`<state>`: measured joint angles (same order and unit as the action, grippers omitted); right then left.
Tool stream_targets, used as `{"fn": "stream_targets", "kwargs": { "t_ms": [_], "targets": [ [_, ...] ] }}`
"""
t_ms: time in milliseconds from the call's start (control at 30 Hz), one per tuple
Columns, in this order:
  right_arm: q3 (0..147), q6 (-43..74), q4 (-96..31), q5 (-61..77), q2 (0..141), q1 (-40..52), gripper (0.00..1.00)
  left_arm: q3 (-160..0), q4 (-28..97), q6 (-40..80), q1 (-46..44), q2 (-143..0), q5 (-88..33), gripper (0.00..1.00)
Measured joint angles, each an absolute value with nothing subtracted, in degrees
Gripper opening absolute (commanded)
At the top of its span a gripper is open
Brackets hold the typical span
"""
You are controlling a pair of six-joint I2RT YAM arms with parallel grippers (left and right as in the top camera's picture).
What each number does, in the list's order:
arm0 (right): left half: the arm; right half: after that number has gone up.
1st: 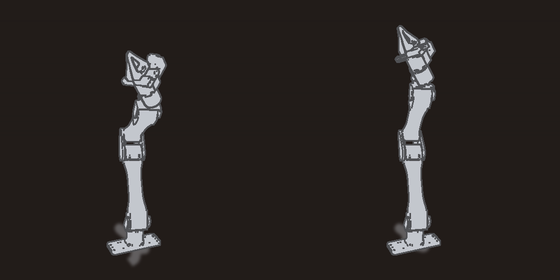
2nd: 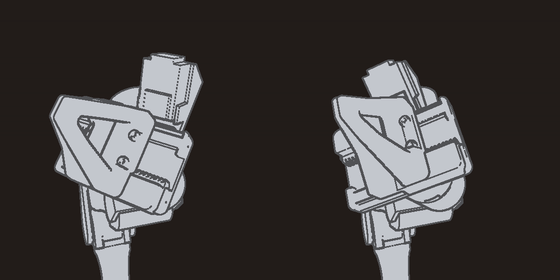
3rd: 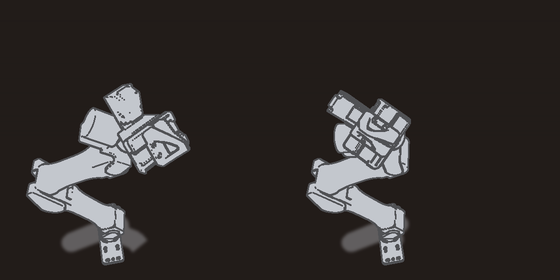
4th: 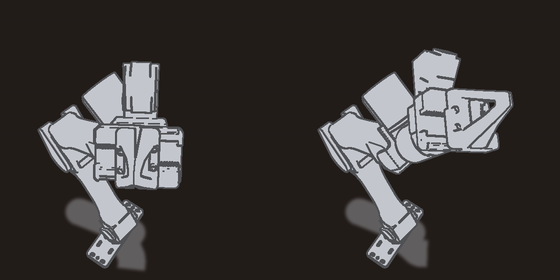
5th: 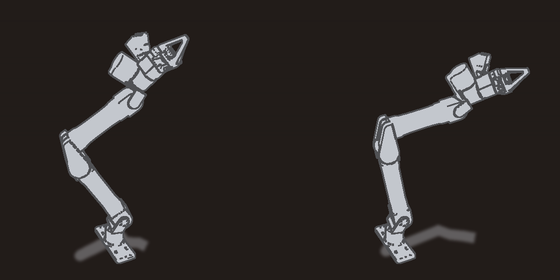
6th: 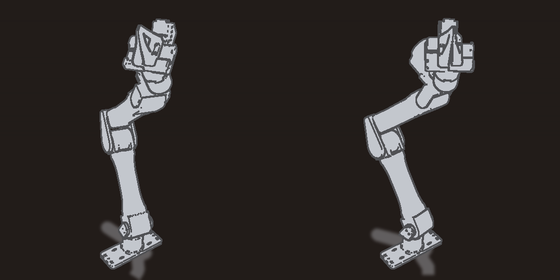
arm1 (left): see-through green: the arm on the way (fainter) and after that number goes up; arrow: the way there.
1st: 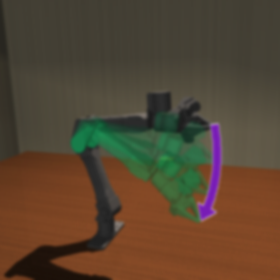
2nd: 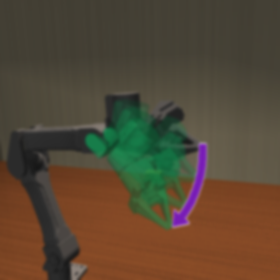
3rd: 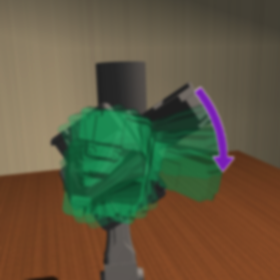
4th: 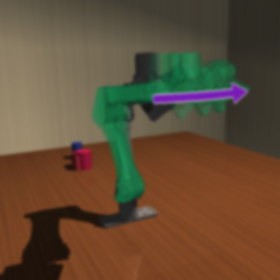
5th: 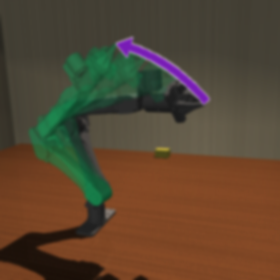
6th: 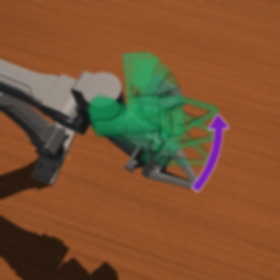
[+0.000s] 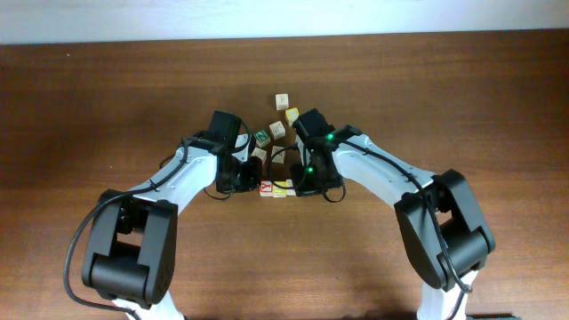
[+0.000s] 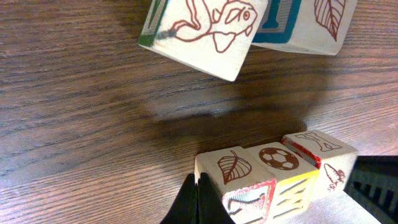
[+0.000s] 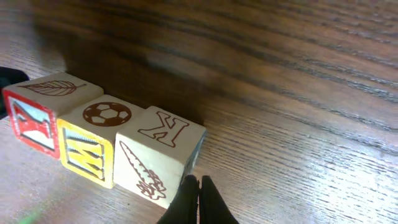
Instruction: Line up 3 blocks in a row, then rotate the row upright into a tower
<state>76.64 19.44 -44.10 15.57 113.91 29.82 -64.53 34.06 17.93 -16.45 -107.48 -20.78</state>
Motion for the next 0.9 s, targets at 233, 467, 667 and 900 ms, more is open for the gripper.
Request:
{"fn": "stream_targets", "kwargs": {
  "t_ms": [233,467,667,900],
  "targets": [
    [77.1,19.4,-44.3,16.7,109.2,30.4,0.04,-64.4,34.0,17.9,-16.5,-107.5,-22.1,0.00],
    [77.6,24.3,-50.5,12.4,109.2,21.5,0.04,-64.3,34.0,17.9,-16.5,-107.5,-22.3,0.00],
    [76.1,25.7,-45.3,11.9,111.2,26.1,0.04,-64.3,34.0,17.9,-16.5,-107.5,-22.3,0.00],
    [76.1,24.8,-41.8,13.0,112.2,29.9,0.05,-64.3,34.0,17.9,-16.5,-107.5,-22.3,0.00]
  ]
}}
